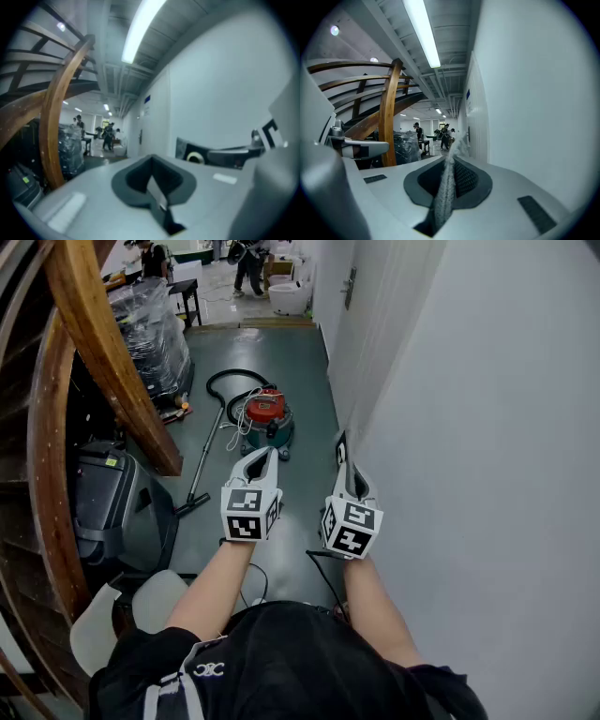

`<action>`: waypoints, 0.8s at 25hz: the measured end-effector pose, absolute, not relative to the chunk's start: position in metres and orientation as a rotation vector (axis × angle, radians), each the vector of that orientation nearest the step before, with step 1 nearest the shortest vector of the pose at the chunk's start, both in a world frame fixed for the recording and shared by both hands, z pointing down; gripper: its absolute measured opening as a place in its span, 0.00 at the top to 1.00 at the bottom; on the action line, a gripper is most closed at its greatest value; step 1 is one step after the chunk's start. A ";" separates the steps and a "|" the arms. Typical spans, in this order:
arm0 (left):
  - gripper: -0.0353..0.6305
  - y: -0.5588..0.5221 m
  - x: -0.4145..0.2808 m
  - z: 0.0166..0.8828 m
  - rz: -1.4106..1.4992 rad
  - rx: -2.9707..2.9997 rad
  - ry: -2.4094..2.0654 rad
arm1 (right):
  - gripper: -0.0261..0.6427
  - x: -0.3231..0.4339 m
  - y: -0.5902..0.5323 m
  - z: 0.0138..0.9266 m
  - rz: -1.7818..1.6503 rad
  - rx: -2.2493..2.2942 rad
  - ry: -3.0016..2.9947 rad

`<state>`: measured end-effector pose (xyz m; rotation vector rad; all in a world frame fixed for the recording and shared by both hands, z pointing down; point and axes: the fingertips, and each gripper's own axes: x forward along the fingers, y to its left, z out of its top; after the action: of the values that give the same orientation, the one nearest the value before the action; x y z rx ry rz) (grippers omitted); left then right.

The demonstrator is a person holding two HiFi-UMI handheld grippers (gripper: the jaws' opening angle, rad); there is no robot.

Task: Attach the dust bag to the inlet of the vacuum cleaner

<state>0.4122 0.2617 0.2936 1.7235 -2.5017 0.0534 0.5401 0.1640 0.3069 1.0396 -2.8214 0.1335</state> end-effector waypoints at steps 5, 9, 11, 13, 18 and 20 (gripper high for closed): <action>0.95 0.258 0.414 0.299 0.061 1.701 -2.498 | 0.94 0.544 0.161 0.307 0.142 1.030 -2.827; 0.95 0.253 0.418 0.304 0.069 1.690 -2.497 | 0.94 0.547 0.157 0.310 0.164 1.017 -2.845; 0.95 0.250 0.421 0.308 0.070 1.683 -2.488 | 0.94 0.548 0.153 0.312 0.168 1.007 -2.845; 0.95 0.246 0.424 0.313 0.069 1.671 -2.482 | 0.94 0.550 0.150 0.314 0.178 0.991 -2.844; 0.95 0.241 0.434 0.324 0.087 1.626 -2.485 | 0.94 0.555 0.143 0.322 0.191 0.939 -2.850; 0.95 0.238 0.438 0.328 0.086 1.609 -2.490 | 0.94 0.555 0.141 0.325 0.185 0.907 -2.849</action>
<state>0.4375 0.2382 0.3277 1.6090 -2.4901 0.0860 0.5555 0.1409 0.3253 0.9071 -2.8485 0.1853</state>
